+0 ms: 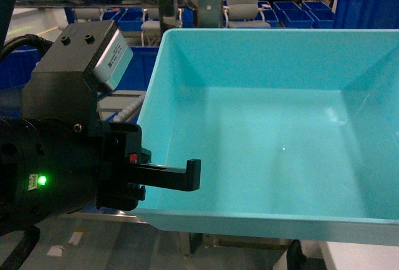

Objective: Organize blue bins on left shelf correctly

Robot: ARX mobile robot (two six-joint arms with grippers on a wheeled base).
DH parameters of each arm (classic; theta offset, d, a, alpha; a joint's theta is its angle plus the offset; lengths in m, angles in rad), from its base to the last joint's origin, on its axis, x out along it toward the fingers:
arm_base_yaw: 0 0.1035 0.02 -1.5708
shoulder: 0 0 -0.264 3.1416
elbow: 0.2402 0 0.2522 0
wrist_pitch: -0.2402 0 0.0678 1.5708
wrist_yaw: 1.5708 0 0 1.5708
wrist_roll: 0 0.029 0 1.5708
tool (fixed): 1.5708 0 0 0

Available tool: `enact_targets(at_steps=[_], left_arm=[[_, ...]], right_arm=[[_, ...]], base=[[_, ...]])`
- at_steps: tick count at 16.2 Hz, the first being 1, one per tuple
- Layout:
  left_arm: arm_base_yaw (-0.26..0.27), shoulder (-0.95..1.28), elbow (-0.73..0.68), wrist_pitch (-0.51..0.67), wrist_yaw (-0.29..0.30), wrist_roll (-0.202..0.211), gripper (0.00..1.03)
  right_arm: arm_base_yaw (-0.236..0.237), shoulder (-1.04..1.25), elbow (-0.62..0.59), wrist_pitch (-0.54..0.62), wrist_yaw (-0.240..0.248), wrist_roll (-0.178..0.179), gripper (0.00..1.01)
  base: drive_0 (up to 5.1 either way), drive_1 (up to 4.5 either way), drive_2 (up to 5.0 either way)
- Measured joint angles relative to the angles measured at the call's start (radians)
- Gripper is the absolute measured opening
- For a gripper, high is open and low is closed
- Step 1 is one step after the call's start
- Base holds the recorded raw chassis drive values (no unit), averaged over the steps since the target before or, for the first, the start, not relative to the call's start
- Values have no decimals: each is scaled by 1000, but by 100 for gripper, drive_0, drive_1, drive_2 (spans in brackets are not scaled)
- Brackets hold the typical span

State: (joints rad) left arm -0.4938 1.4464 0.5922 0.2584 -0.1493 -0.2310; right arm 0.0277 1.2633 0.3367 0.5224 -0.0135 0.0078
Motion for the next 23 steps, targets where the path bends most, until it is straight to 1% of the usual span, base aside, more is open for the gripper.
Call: enact_targets(at_steps=[23], left_arm=[[0, 0, -2, -1, 0, 0, 2]], right_arm=[[2, 0, 0, 0, 1, 0, 2]], base=[[-492, 245, 245]])
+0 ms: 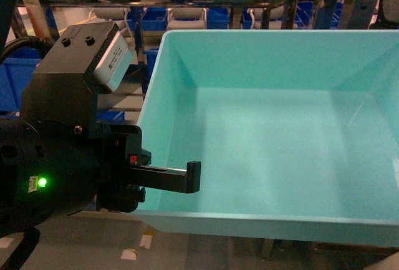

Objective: Organize blue bins on left shelf correctly

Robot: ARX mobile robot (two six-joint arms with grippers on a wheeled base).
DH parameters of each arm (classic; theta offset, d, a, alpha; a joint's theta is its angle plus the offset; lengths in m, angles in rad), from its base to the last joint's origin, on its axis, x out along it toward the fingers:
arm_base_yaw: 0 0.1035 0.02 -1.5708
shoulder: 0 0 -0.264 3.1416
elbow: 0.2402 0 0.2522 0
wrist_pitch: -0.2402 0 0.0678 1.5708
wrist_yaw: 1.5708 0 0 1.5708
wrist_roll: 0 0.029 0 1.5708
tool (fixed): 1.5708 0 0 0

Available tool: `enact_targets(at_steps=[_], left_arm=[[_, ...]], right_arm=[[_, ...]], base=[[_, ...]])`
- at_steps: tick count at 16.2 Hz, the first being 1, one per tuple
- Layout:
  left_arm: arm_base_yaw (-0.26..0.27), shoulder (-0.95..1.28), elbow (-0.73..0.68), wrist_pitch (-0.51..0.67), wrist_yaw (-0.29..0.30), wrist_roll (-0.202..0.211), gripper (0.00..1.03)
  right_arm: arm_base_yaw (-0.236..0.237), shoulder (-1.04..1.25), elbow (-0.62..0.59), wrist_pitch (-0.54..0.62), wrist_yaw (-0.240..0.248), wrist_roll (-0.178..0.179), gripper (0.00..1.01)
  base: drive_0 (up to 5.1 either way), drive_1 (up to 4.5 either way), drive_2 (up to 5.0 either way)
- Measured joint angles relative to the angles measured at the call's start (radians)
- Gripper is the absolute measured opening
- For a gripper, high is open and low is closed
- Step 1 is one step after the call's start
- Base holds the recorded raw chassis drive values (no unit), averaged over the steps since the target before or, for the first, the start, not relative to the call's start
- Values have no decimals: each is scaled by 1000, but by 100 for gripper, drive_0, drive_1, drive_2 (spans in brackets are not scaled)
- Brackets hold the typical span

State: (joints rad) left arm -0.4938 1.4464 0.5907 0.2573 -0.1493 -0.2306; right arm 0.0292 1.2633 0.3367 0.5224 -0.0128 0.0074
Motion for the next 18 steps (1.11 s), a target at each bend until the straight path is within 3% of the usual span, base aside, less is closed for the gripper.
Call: enact_targets(at_steps=[16, 18], left_arm=[[5, 0, -3, -3, 3, 0, 2], [5, -2, -3, 2, 3, 0, 2]], right_arm=[[4, 0, -1, -4, 0, 0, 2], [4, 0, -1, 0, 0, 0, 2]], base=[[-491, 249, 249], [-23, 411, -456]])
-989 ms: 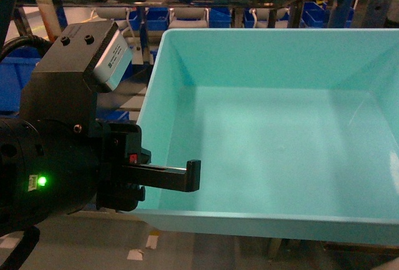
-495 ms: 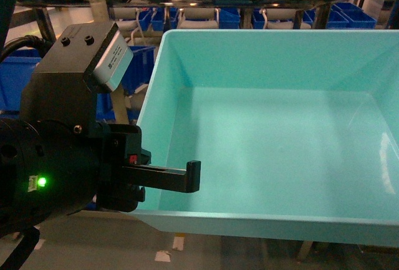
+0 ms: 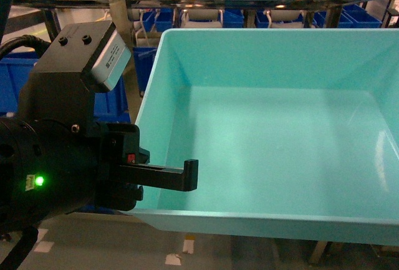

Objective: Organize blue bins on left shelf correctly

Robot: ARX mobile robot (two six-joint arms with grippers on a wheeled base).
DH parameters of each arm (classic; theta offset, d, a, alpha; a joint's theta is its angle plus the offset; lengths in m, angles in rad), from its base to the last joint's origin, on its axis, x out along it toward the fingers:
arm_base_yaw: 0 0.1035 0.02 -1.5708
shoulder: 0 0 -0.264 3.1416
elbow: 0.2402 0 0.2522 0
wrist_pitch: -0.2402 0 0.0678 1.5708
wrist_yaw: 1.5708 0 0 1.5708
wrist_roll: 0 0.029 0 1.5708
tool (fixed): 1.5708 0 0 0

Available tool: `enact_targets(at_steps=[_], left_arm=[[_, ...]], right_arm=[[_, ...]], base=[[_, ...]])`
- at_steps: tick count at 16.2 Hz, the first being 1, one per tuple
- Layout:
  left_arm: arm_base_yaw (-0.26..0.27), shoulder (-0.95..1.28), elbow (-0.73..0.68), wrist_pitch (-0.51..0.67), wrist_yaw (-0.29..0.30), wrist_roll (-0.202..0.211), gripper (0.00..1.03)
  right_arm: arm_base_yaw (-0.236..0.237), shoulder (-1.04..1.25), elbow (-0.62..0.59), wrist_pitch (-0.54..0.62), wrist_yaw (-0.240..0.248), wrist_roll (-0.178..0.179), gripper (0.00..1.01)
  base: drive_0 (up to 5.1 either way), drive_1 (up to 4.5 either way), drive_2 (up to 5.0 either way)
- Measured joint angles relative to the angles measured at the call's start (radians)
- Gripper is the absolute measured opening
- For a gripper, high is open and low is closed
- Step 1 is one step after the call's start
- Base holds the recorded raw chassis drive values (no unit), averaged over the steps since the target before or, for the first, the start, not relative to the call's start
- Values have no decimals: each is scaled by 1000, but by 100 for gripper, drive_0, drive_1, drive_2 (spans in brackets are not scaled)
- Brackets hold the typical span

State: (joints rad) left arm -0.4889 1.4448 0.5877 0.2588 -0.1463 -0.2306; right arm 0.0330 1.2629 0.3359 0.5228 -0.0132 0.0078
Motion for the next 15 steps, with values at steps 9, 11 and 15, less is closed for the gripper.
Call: enact_targets(at_steps=[9, 11, 15], left_arm=[[0, 0, 0, 2, 0, 0, 2], [0, 0, 0, -4, 0, 0, 2], [0, 0, 0, -4, 0, 0, 2]], right_arm=[[0, 0, 0, 2, 0, 0, 2], [0, 0, 0, -3, 0, 0, 2], [0, 1, 0, -3, 1, 0, 2]], base=[[-23, 411, -456], [-23, 411, -456], [-23, 411, -456]])
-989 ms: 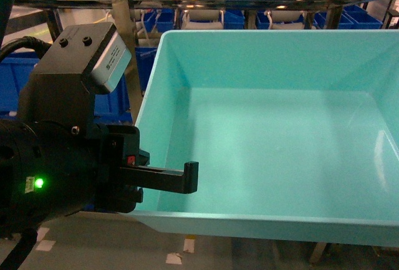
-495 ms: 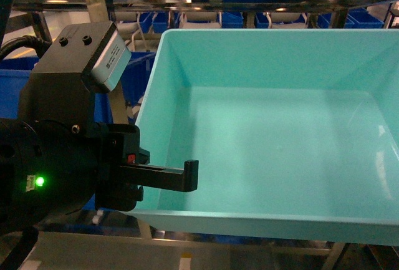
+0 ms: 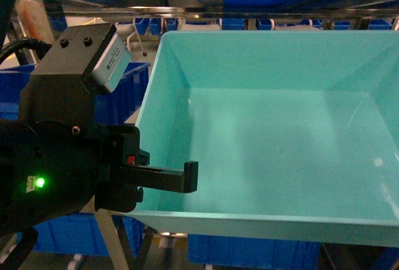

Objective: Organize blue bins on left shelf correctly

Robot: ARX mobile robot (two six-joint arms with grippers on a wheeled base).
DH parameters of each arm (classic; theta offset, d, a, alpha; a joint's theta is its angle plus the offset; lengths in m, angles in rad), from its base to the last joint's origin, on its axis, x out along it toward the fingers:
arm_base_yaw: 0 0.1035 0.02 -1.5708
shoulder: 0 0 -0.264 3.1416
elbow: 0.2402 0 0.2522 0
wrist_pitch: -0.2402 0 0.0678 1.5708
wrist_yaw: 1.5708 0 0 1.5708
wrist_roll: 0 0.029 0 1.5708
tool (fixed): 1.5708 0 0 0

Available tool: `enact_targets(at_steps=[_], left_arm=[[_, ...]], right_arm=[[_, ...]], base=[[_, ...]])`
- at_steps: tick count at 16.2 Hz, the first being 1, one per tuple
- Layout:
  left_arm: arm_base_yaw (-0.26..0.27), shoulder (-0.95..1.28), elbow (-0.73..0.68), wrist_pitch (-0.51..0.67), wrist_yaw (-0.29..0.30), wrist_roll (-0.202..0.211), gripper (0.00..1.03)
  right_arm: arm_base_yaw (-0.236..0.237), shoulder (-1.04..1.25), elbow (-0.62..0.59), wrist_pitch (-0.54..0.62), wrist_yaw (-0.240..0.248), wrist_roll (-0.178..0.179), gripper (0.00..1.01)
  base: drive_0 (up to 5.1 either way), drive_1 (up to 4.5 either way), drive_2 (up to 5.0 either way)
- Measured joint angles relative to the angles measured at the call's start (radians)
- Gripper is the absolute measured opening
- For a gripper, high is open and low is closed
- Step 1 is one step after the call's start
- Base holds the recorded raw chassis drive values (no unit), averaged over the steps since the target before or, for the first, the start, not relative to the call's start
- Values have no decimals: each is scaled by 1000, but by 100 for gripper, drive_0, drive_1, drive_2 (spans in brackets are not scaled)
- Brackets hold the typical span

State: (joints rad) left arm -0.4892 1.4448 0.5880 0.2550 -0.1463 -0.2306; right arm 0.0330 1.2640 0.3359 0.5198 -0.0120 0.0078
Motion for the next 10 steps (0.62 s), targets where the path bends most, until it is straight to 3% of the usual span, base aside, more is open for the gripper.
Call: enact_targets(at_steps=[10], left_arm=[[0, 0, 0, 5, 0, 0, 2]], right_arm=[[0, 0, 0, 4, 0, 0, 2]], base=[[1, 429, -427]])
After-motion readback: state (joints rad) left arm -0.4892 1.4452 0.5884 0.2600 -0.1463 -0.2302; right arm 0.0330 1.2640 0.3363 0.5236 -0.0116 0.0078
